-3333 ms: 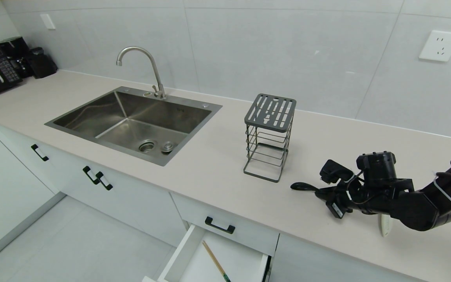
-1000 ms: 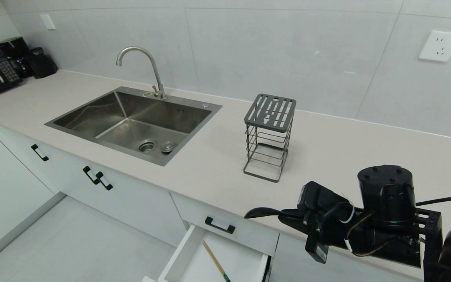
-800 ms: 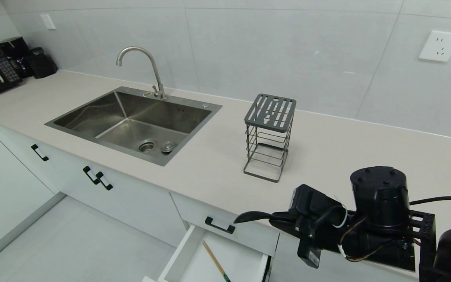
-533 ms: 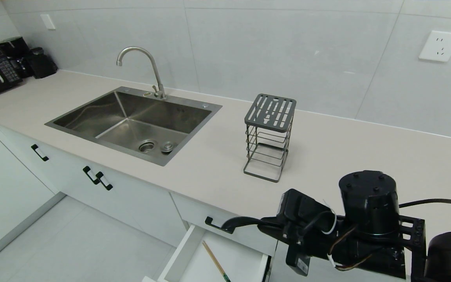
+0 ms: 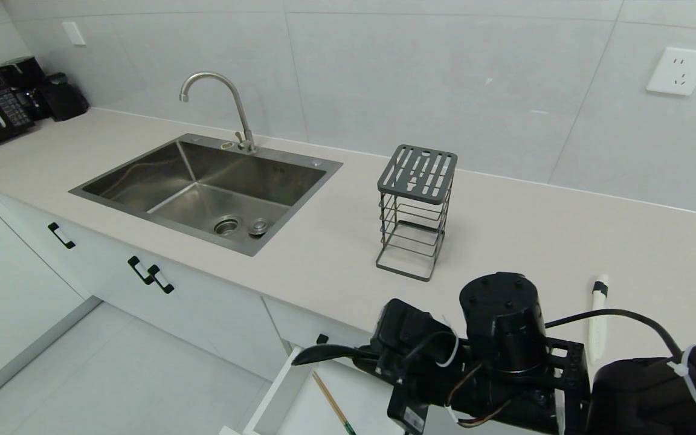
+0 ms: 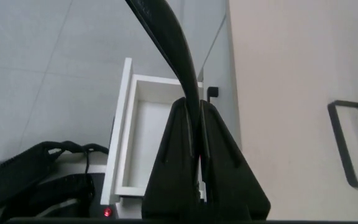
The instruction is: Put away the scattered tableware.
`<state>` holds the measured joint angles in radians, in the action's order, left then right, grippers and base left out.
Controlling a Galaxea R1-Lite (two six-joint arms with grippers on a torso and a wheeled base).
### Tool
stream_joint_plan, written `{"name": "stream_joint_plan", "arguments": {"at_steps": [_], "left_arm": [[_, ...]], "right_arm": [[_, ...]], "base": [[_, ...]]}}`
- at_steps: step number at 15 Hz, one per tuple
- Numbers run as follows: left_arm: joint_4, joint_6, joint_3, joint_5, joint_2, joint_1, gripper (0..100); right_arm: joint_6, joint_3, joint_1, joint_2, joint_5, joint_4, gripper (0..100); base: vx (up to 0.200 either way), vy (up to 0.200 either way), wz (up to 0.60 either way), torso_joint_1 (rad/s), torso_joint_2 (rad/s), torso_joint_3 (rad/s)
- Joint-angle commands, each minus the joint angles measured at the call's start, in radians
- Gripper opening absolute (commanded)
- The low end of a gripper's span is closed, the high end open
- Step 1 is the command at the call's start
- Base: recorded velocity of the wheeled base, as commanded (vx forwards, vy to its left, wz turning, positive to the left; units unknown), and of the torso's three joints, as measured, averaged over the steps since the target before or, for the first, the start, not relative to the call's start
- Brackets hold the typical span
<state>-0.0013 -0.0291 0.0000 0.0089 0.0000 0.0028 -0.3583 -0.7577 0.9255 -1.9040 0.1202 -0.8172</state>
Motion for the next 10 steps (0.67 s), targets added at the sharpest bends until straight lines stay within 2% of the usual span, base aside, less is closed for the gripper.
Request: {"name": "stream_joint_plan", "arguments": {"at_steps": [1, 3, 5, 7, 10], "left_arm": [[0.0, -0.002, 0.0, 0.0, 0.0, 0.0, 100], [0.0, 0.0, 0.0, 0.0, 0.0, 0.0, 100], [0.0, 0.0, 0.0, 0.002, 0.0, 0.0, 100], [0.0, -0.002, 0.0, 0.0, 0.0, 0.0, 100], [0.0, 0.0, 0.0, 0.0, 0.0, 0.0, 100]], "right_arm": [[0.053, -0.06, 0.035, -0.053, -0.04, -0.002, 0], [0.176, -0.134, 0.064, -0.07, -0.136, 0.004, 0], [0.259, -0.121, 0.084, -0.055, -0.195, 0.02, 0], [0.317, -0.066, 0.104, -0.023, -0.195, 0.036, 0], [0.314, -0.055, 0.121, -0.013, -0.195, 0.038, 0]], "base": [[0.0, 0.0, 0.0, 0.0, 0.0, 0.0], [0.0, 0.0, 0.0, 0.0, 0.0, 0.0], [0.0, 0.0, 0.0, 0.0, 0.0, 0.0], [0.0, 0.0, 0.0, 0.0, 0.0, 0.0], [0.0, 0.0, 0.0, 0.0, 0.0, 0.0]]}}
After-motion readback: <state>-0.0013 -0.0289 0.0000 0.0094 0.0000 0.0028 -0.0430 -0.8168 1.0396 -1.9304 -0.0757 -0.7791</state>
